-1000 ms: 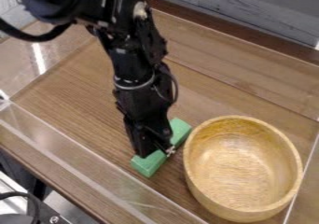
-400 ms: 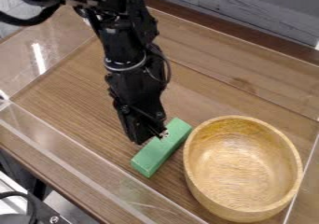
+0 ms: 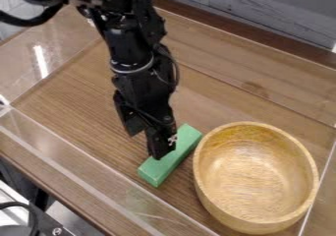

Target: Put the green block in the brown bowl

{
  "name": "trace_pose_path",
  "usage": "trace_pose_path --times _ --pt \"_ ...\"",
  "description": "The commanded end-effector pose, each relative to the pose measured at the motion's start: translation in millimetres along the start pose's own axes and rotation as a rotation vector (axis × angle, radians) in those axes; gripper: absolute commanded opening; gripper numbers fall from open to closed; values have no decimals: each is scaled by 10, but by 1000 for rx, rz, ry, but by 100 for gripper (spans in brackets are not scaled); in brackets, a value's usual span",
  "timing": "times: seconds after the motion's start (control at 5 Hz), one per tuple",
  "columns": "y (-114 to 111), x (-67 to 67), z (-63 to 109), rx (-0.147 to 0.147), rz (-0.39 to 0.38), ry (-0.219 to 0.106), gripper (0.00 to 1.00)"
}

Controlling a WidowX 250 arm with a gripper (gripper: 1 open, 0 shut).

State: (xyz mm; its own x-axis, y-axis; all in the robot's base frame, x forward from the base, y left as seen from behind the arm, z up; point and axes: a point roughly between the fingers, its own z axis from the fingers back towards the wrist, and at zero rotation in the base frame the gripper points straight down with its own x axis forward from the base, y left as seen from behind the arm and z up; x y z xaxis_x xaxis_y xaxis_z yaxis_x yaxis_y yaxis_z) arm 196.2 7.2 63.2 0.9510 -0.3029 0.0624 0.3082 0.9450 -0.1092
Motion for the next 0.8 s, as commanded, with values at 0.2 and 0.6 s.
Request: trace_pose_path --times 0.2,0.6 --pt "50 95 -51 17 -21 -58 100" --pt "54 106 -238 13 -32 -68 100"
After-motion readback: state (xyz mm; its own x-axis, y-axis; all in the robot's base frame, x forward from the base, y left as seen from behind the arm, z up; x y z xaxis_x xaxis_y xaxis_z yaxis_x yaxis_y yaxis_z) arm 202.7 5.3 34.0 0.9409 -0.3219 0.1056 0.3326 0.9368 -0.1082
